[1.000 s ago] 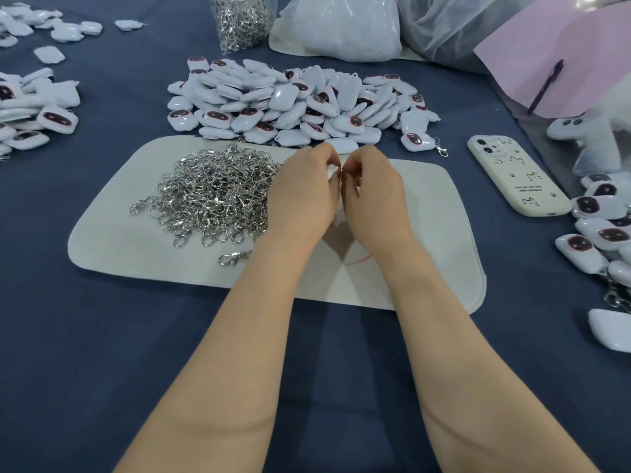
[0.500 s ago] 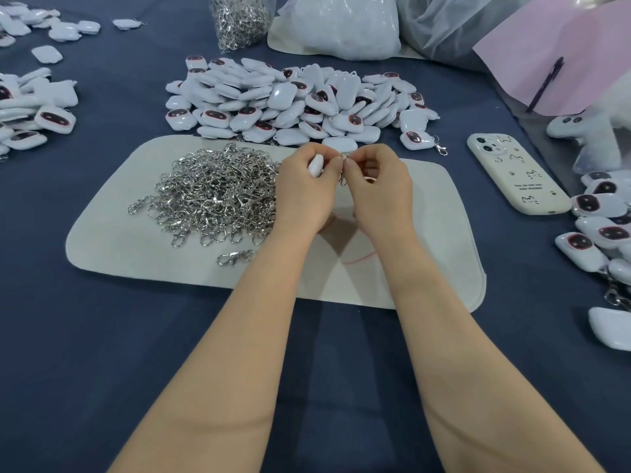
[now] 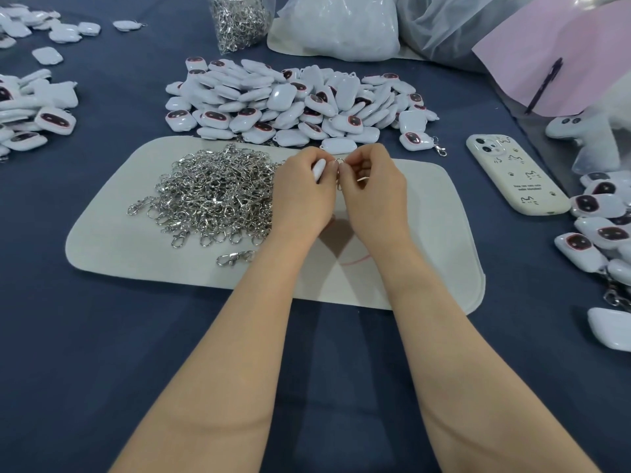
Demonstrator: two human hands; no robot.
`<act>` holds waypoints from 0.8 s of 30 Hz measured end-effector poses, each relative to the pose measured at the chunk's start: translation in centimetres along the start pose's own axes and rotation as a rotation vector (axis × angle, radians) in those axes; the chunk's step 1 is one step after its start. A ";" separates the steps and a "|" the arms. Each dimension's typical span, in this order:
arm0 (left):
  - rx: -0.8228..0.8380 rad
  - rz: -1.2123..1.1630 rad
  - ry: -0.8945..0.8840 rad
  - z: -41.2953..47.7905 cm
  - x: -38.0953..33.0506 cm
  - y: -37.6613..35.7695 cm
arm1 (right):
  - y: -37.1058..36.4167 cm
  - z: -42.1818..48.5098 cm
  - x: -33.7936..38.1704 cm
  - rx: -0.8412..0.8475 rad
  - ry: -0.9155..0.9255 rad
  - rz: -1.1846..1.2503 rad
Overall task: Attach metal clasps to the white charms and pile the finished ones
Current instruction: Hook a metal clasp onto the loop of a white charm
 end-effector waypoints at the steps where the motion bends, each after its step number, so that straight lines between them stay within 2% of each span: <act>1: -0.002 -0.004 0.002 0.0 0.0 0.0 | 0.0 0.0 0.0 -0.003 -0.004 0.005; 13: -0.045 0.033 -0.023 -0.2 -0.1 0.1 | -0.4 0.0 -0.3 0.043 -0.052 0.033; 24: 0.020 0.018 0.005 -0.1 -0.3 0.3 | -0.1 -0.2 0.1 0.050 0.098 -0.023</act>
Point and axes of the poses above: each hand's wrist, its own z-axis towards the middle knuckle, its own y-axis out of the back of the hand, x = y × z, the point moved 4 cm from there along z, towards the middle knuckle, and after that the axes turned 15 degrees about y, right-handed, at the moved point
